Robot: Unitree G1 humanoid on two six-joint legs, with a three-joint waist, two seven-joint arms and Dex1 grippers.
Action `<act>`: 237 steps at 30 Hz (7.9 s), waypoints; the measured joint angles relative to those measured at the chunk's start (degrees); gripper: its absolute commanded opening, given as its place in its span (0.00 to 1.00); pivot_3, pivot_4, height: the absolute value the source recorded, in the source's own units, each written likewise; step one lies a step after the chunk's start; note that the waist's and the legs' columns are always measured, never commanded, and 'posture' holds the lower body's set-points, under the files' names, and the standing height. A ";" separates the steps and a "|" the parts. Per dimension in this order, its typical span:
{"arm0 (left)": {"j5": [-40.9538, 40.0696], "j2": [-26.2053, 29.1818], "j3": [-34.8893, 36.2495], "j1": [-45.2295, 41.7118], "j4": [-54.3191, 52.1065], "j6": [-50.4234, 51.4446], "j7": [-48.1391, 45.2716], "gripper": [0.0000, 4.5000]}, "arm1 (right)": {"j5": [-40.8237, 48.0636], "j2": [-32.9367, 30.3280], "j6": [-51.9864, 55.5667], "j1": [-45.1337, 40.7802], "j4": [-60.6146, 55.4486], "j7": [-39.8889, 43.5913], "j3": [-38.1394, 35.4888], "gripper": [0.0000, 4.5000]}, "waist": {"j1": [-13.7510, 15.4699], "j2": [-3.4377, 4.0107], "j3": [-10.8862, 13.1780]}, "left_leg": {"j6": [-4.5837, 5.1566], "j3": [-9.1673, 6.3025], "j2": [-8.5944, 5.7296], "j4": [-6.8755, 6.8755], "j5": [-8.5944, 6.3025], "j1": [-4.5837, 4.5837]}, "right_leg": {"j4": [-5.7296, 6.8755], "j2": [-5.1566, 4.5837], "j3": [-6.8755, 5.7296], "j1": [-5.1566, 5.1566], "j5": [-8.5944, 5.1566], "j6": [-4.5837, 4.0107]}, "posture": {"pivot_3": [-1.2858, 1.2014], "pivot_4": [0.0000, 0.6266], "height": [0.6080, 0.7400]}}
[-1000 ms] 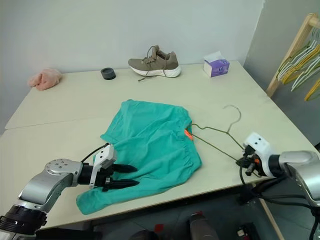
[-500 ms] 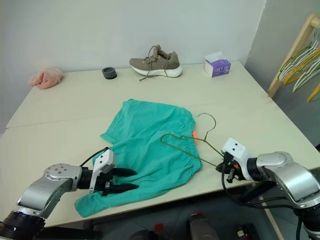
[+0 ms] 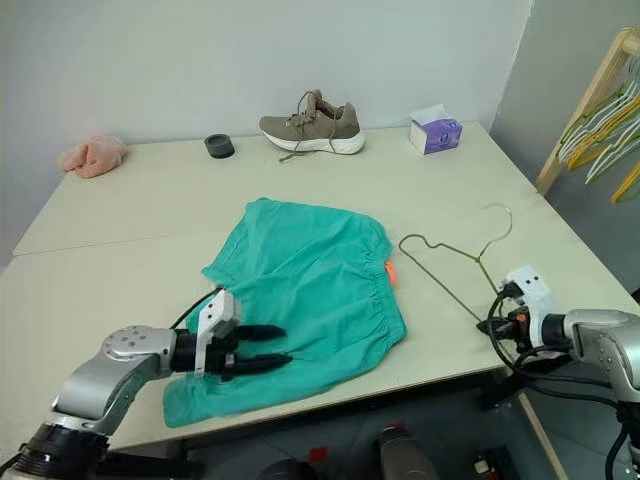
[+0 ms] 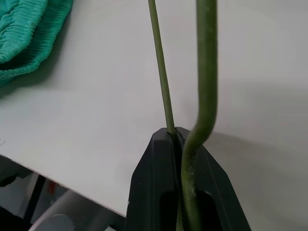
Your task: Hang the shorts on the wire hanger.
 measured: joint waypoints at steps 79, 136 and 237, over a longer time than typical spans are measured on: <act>-1.22 7.97 15.29 -18.30 3.33 -3.05 7.57 0.99 | -24.15 23.95 -39.10 -27.16 18.79 -5.43 28.60 0.00 | 2.79 -0.02 0.02 | -0.01 -0.06 0.00 0.05 0.01 -0.27 | -0.01 0.00 -0.19 -0.14 0.18 -0.19 | 0.48 0.12 1.00; 14.43 6.10 -2.16 -26.85 22.67 -19.69 -13.06 0.00 | -35.25 5.34 -60.23 -19.15 5.52 12.69 24.97 1.00 | 3.13 -0.02 0.01 | -0.01 -0.25 0.00 0.53 0.01 -0.66 | 0.13 0.06 -0.47 -0.24 0.20 -0.22 | 0.45 0.15 1.00; 1.98 9.97 4.61 -16.90 10.26 -5.98 -10.36 0.00 | -8.36 18.25 -17.84 -17.03 -1.02 -11.75 12.07 0.00 | 2.83 -0.06 -0.03 | 0.03 -0.26 0.04 0.84 -0.03 -0.66 | 0.53 0.18 -0.33 -0.30 0.14 -0.14 | 0.45 0.15 1.00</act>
